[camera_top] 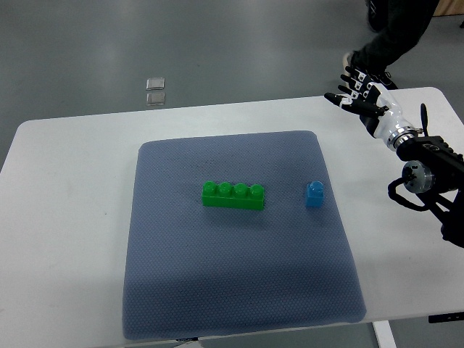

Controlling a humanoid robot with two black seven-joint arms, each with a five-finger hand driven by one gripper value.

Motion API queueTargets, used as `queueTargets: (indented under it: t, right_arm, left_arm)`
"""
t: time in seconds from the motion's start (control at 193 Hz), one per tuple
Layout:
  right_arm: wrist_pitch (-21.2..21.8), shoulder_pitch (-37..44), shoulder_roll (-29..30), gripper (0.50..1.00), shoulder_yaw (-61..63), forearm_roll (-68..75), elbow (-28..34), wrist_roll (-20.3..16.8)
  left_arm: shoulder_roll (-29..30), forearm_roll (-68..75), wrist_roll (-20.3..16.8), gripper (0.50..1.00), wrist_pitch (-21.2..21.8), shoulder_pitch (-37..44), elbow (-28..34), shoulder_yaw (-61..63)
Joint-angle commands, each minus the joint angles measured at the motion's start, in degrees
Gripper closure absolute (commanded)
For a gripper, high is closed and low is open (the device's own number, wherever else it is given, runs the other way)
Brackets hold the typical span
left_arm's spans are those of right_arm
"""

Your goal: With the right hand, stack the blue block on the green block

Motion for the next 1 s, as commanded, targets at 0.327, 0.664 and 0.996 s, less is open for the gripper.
queueTargets:
  t: [0.327, 0.664, 0.996]
  right_arm:
    - [6.6, 2.0, -6.9, 0.579, -0.2, -12.2, 3.5, -0.2]
    - [11.7, 6.2, -17.9, 0.581, -8.0, -25.2, 13.2, -2.1]
    - [19.2, 14.0, -30.2, 0.581, -17.3, -36.0, 29.0, -12.7]
  left_arm:
    - [0.0, 0.0, 0.0, 0.500, 0.0, 0.0, 0.0, 0.0]
    - [0.0, 0.0, 0.0, 0.500, 0.0, 0.0, 0.0, 0.0]
    - [0.0, 0.0, 0.0, 0.500, 0.0, 0.0, 0.0, 0.0]
